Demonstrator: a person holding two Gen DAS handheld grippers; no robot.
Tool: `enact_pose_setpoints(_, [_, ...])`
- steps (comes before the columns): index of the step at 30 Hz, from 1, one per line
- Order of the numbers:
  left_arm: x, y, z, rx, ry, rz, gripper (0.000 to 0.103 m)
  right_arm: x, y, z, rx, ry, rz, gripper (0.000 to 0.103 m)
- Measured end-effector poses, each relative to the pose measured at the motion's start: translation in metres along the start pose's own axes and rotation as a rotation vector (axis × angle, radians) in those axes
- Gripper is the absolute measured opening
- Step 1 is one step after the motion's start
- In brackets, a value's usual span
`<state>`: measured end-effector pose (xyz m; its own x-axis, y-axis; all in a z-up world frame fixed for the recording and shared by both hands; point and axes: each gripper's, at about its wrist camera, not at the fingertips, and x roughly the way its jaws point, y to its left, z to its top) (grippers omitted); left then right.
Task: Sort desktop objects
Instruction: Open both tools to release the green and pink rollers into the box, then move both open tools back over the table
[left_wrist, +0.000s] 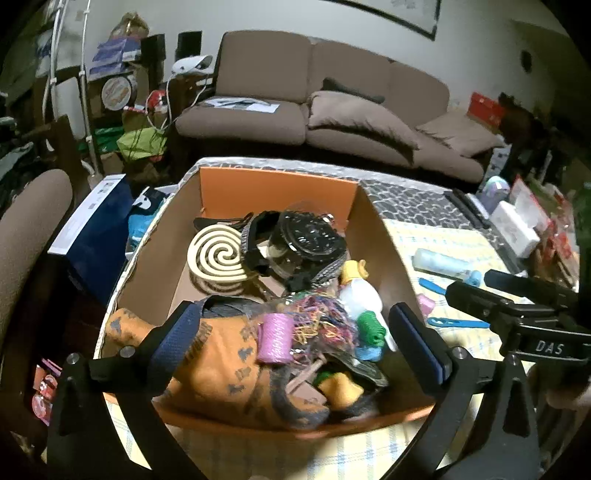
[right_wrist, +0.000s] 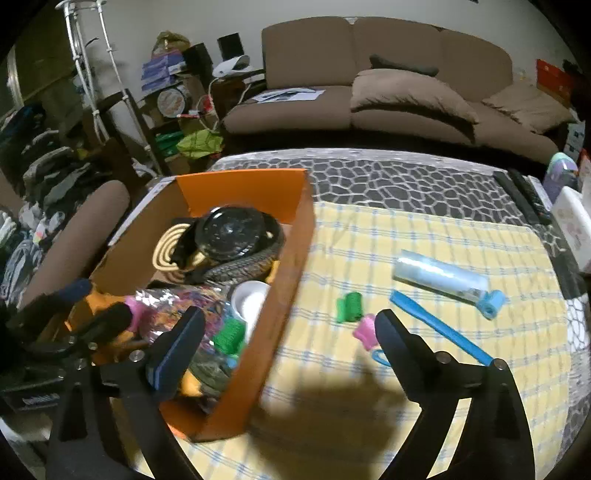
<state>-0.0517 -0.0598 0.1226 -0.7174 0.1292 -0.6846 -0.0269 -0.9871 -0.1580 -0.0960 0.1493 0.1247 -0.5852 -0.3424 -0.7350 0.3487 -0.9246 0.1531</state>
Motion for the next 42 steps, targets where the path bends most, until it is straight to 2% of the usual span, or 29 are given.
enact_pose_setpoints(4, [-0.014, -0.004, -0.004, 0.01, -0.037, -0.015, 0.103, -0.012, -0.013, -0.009, 0.013, -0.005, -0.032, 0.097])
enact_pose_setpoints(10, [-0.036, -0.011, -0.031, 0.008, -0.069, -0.016, 0.103, -0.033, -0.034, -0.029, 0.057, -0.038, -0.075, 0.098])
enact_pose_setpoints(12, [-0.04, -0.017, -0.04, 0.028, -0.079, -0.017, 0.103, -0.037, -0.037, -0.041, 0.059, -0.049, -0.076, 0.098])
enact_pose_setpoints(14, [-0.045, -0.027, -0.052, 0.069, -0.094, 0.005, 0.103, -0.037, -0.041, -0.05, 0.061, -0.041, -0.113, 0.098])
enact_pose_setpoints(19, [-0.038, -0.044, -0.077, 0.105, -0.055, 0.015, 0.103, -0.037, -0.052, -0.077, 0.087, -0.025, -0.183, 0.098])
enact_pose_setpoints(23, [-0.024, -0.048, -0.092, 0.088, -0.024, 0.027, 0.103, -0.037, -0.062, -0.095, 0.13, -0.018, -0.208, 0.098])
enact_pose_setpoints(35, [0.014, -0.046, -0.111, 0.055, 0.04, 0.058, 0.103, -0.027, -0.076, -0.129, 0.152, 0.009, -0.262, 0.098])
enact_pose_setpoints(42, [0.033, -0.034, -0.126, -0.032, 0.095, 0.079, 0.103, -0.003, -0.069, -0.149, 0.128, 0.074, -0.279, 0.098])
